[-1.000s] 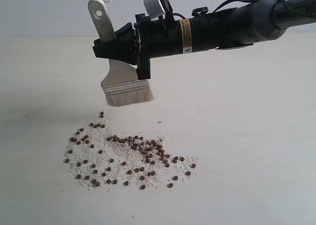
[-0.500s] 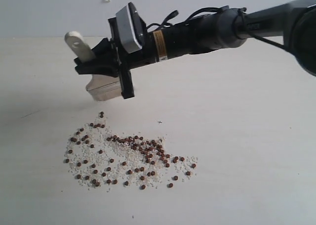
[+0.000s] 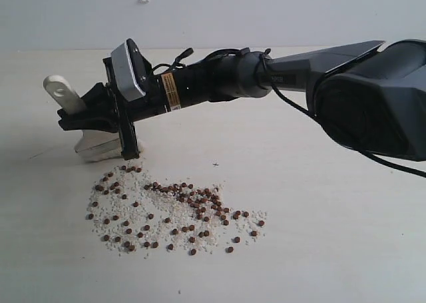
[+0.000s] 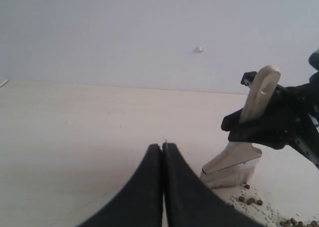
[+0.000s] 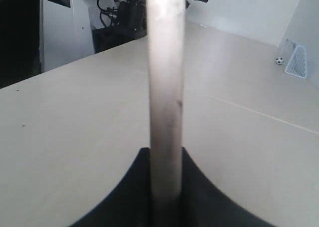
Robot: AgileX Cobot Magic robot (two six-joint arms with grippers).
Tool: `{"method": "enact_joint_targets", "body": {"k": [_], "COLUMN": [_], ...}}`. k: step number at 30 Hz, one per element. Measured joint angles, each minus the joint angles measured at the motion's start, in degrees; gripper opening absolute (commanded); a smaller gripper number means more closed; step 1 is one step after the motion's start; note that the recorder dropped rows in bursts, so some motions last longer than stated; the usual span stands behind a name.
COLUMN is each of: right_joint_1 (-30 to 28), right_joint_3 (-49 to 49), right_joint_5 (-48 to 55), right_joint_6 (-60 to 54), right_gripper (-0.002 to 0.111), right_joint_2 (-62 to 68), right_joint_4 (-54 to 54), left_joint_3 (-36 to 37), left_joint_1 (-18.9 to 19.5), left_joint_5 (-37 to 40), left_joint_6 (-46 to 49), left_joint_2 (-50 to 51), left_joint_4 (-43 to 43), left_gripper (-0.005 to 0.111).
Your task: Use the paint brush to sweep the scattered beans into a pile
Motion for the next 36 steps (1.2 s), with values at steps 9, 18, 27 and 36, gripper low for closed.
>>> {"method": "enact_joint_targets", "body": {"k": [9, 18, 27, 36], "right_joint_1": [0.00, 0.00, 0.00, 0.00], "right_joint_3": [-0.72, -0.72, -0.72, -0.72], "right_joint_5": [-0.42, -0.42, 0.17, 0.06], "right_joint_6": [16.07, 35.04, 37.85, 29.42], "right_gripper": [0.000, 0.000, 0.000, 0.000], "right_joint_2": [0.36, -0.02, -6.19, -10.77], "right_joint_4": [-6.26, -8.93, -15.11, -11.53], "left_joint_3": [0.00, 0.00, 0.00, 0.00], "left_joint_1": [0.00, 0.00, 0.00, 0.00], "left_joint_5": [0.00, 0.00, 0.00, 0.00], "left_joint_6": [0.00, 0.00, 0.00, 0.00], "left_joint_2": [0.00, 0.00, 0.00, 0.00], "left_joint_4": [0.00, 0.00, 0.00, 0.00], "left_gripper": [0.000, 0.000, 0.000, 0.000]}}
